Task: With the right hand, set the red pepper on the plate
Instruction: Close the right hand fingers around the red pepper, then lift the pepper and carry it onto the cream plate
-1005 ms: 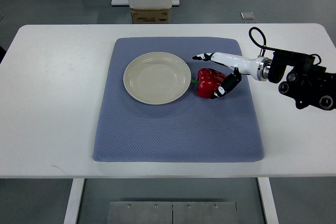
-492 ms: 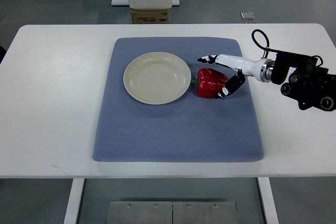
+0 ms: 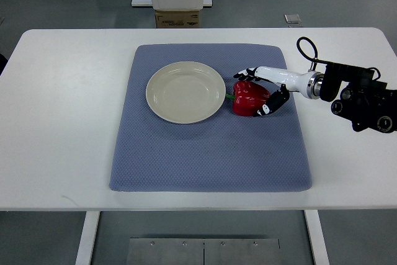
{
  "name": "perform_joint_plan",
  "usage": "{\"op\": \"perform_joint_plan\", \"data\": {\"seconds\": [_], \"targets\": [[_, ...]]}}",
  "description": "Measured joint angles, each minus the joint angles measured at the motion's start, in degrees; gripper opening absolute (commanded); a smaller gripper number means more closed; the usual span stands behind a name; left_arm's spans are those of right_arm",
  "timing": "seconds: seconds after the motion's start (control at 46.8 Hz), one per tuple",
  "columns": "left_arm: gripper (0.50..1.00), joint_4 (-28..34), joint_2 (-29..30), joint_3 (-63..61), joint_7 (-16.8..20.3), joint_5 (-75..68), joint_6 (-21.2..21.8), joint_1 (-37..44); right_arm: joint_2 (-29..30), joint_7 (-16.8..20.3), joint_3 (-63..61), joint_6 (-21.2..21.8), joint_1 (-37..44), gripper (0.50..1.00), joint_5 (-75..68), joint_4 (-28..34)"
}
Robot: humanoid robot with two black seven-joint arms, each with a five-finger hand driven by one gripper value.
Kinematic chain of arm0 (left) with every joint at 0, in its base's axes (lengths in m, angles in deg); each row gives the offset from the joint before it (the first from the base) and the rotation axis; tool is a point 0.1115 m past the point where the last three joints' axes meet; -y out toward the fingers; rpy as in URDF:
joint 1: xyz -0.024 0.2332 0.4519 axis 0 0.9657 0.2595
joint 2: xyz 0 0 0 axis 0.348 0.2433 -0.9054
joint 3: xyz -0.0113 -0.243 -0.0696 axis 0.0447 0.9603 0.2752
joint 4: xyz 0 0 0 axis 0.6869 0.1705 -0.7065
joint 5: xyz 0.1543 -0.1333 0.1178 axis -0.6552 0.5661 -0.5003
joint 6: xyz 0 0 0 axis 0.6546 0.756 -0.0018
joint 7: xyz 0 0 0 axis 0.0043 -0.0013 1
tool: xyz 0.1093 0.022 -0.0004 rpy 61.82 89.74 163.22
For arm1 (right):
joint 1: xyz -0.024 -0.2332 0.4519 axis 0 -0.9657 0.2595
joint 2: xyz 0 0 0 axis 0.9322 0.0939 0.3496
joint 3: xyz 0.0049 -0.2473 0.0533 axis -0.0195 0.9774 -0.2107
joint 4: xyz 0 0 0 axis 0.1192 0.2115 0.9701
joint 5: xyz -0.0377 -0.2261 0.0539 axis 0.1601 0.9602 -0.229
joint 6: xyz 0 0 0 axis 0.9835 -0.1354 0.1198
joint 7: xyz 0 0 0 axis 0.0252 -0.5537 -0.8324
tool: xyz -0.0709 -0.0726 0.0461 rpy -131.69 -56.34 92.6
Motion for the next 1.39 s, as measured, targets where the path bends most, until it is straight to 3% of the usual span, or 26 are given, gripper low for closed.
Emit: {"op": "perform_joint_plan", "data": {"seconds": [0.278, 0.406, 0.513, 0.642, 1.39], "targets": [[1.000, 0.00, 0.00, 0.00, 0.00, 0.02, 0.00, 0.00, 0.14, -0.11, 0.00, 0.01, -0.09, 0.834, 0.00, -0.17], [1.000, 0.00, 0.00, 0.00, -0.05, 0.02, 0.00, 0.00, 0.18, -0.16, 0.00, 0.01, -0.17, 0.786, 0.00, -0.28], [1.000, 0.00, 0.00, 0.00, -0.05, 0.02, 0.00, -0.01, 0.26, -0.20, 0.00, 0.01, -0.22, 0.699, 0.00, -0.57], [1.000, 0.00, 0.00, 0.00, -0.02, 0.01, 0.00, 0.00, 0.27, -0.21, 0.00, 0.08, -0.24, 0.500, -0.01, -0.82], [1.000, 0.00, 0.00, 0.00, -0.01, -0.02, 0.02, 0.00, 1.92, 1.58, -0.47, 0.19, 7.56, 0.500, -1.12, -1.20]]}}
